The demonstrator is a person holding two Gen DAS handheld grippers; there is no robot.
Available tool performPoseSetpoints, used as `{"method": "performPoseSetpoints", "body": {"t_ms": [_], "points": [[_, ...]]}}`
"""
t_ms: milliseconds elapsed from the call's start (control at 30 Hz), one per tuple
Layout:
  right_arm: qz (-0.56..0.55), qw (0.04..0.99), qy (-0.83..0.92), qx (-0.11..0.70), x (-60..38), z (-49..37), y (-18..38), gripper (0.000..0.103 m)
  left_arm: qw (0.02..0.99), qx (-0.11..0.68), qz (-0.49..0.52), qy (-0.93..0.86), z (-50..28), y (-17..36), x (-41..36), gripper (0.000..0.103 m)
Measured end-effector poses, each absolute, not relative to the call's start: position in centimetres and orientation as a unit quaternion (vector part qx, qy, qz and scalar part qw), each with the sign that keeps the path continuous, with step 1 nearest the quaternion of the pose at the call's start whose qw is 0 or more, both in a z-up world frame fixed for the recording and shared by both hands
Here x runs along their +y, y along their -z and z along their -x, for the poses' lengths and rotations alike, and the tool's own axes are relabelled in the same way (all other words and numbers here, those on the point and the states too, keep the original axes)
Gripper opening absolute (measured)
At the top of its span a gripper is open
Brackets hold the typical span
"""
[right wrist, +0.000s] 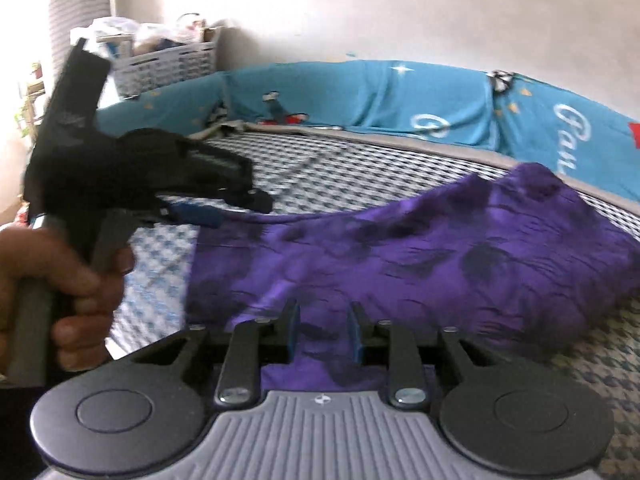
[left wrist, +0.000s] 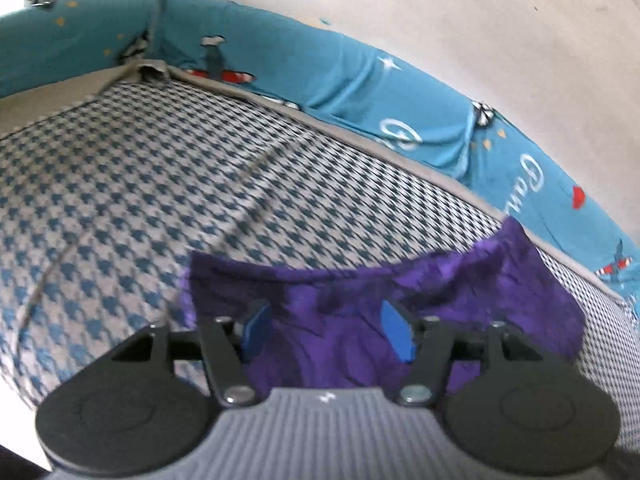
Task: Fold clothes
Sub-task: 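Lower the edge onto the bundle and open the left gripper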
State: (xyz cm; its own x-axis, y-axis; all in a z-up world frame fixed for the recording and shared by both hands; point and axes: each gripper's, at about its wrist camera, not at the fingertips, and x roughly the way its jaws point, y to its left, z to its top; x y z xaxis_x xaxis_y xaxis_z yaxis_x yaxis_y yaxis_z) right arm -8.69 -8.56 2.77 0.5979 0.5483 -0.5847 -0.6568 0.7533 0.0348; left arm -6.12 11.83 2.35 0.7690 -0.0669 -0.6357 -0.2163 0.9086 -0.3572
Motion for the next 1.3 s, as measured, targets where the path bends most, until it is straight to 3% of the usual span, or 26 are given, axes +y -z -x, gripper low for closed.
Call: {"method": "performPoseSetpoints", "body": {"t_ms": [533, 667, 1300], "points": [[0.049, 0.914, -0.276, 0.292, -11.2, 3.7, -1.6, 0.027, 0.909, 0.372, 0.187, -0.013, 4.5, -0.3, 8.0, 0.069], [0.039, 0.920, -0.266, 0.285, -11.0, 2.5, -1.6, 0.027, 0.910, 0.375, 0.178, -0.012, 4.2, 0.0, 7.4, 0.076], [0.021, 0.912, -0.246, 0.328, -12.1, -0.7, 1.5, 0.028, 0.912, 0.381, 0.151, -0.012, 3.2, 0.9, 5.6, 0.090]]}}
